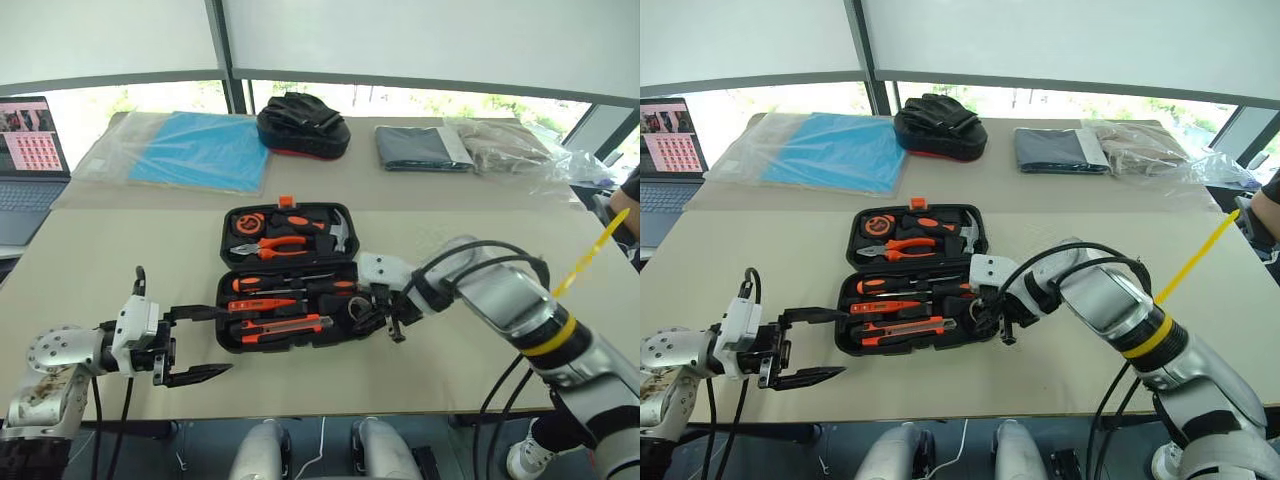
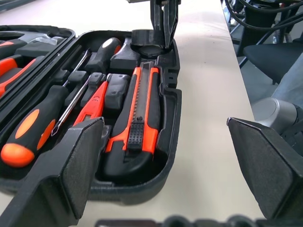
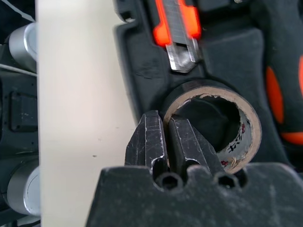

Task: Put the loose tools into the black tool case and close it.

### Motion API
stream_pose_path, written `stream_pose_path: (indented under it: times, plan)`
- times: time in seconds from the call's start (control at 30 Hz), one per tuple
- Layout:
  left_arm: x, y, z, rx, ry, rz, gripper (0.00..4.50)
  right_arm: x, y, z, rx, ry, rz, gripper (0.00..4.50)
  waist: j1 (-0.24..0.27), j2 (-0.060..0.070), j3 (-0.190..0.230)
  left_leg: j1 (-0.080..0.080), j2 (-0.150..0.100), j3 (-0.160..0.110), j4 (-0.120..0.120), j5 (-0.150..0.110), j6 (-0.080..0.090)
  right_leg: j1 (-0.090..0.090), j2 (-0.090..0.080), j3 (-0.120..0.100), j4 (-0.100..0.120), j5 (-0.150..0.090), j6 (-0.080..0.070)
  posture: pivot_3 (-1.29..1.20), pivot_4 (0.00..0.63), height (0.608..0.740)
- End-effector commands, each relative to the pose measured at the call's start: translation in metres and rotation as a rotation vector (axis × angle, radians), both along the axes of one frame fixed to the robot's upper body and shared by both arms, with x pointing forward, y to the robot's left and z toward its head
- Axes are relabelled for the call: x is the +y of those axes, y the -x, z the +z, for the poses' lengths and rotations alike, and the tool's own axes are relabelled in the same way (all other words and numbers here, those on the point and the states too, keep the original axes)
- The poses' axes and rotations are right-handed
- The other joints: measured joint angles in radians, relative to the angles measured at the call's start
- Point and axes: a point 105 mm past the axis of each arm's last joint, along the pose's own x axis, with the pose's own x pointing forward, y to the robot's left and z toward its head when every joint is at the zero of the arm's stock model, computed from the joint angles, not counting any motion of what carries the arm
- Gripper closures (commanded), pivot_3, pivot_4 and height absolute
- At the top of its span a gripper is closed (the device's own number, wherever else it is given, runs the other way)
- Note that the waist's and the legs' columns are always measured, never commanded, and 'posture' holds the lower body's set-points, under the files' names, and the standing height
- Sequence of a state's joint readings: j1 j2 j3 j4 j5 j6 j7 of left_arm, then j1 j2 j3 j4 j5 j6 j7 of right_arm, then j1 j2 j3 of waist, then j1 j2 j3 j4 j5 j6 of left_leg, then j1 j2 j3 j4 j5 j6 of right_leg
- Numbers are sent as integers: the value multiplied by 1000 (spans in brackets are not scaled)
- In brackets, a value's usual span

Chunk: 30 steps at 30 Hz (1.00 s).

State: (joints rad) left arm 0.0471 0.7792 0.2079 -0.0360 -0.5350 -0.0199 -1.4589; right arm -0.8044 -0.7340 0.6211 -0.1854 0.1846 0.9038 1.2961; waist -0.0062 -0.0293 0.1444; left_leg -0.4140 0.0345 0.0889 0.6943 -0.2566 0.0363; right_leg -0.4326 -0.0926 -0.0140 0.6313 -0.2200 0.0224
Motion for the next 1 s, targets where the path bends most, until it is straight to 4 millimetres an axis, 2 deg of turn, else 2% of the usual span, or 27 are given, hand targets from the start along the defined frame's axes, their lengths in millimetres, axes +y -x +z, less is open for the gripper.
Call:
stream_pose_path:
  times: [0.03, 0.07, 0.13, 0.2, 0.23, 0.33, 0.43, 0.5, 0.57, 0.63, 0.73, 0.9, 0.93, 1.0]
  plan:
    - [-4, 0, 6, -41, -2, -5, 0, -6, -1, -4, 14, 51, -11, 4436, 3, 0, 0, 0, 0, 0, 0, 0, 0, 0, 0, 0, 0, 0, 0, 0, 150, 740]
    - [-3, 0, 6, -44, -3, 0, 0, -7, 1, -6, 18, 68, 0, 4436, 3, 0, 0, 0, 0, 0, 0, 0, 0, 0, 0, 0, 0, 0, 0, 0, 150, 740]
    - [-3, -1, 6, -49, -3, 10, 0, -8, 2, -7, 16, 84, 21, 3715, 4, 0, 0, 0, 0, 0, 0, 0, 0, 0, 0, 0, 0, 0, 0, 0, 150, 740]
    - [-2, -1, 6, -50, 1, 23, 0, -3, 2, -2, 9, 59, 28, 3331, 5, 0, 0, 0, 0, 0, 0, 0, 0, 0, 0, 0, -1, 0, 0, 0, 150, 740]
    - [-2, -2, 7, -49, 8, 38, 0, 1, 2, 4, 6, 31, 36, 2884, 5, 0, 0, 0, 0, 0, 0, 0, 0, 0, 0, 0, -1, 0, 0, 0, 150, 740]
    - [4, -11, 10, -59, 25, 132, 0, 12, 10, 34, 36, -108, 95, 1930, 4, 0, 0, -1, 0, 0, 0, 0, 1, -1, 0, 0, 0, 0, 0, 0, 150, 740]
    - [18, -28, 3, -79, -85, 300, 0, 9, 19, 56, 50, -196, 148, 1930, 3, 0, 0, -1, 0, 0, -1, 0, 1, -2, 0, 0, 0, 0, 0, 0, 150, 740]
    - [21, -32, 6, -39, -51, 342, 0, 2, 20, 66, 40, -242, 144, 1930, 5, 0, 0, -1, 0, 0, -1, -1, 1, -1, 0, 0, 0, 0, 0, 0, 150, 740]
    - [30, -40, 8, 8, -15, 442, 0, -6, 13, 73, 0, -304, 107, 1930, 6, 0, 0, -1, 0, 0, -1, -1, 1, -1, 0, 0, 0, 0, 1, 0, 150, 740]
    - [42, -50, 7, 33, -5, 548, 0, -18, -11, 73, -117, -355, -17, 1930, 8, 0, 0, -1, 0, -1, -1, -1, 1, -1, 0, 0, -1, 1, 1, 0, 150, 740]
    - [52, -63, 3, 49, 2, 678, 668, -39, -52, 62, -330, -347, -220, 2604, 7, -1, 0, 1, 0, 0, 0, 0, 1, 1, 0, 0, 0, 1, 1, 0, 150, 740]
    - [59, -86, -5, 70, 13, 863, 2493, -48, -87, 35, -541, -302, -331, 4350, 5, -1, 0, 0, -1, 1, -1, 0, 0, 0, 1, 1, 0, 1, 1, 0, 150, 740]
    - [59, -90, -7, 74, 13, 884, 2840, -47, -92, 30, -556, -302, -343, 4497, 4, -1, 0, -1, -1, 1, -1, 0, 0, -1, 1, 1, 0, 1, 1, 0, 150, 740]
    - [46, -96, -13, 99, 3, 867, 3453, -38, -100, 20, -548, -337, -367, 4500, 1, -1, 0, -1, -1, 1, -1, 0, 0, 0, 1, 1, 0, 1, 1, 0, 150, 740]
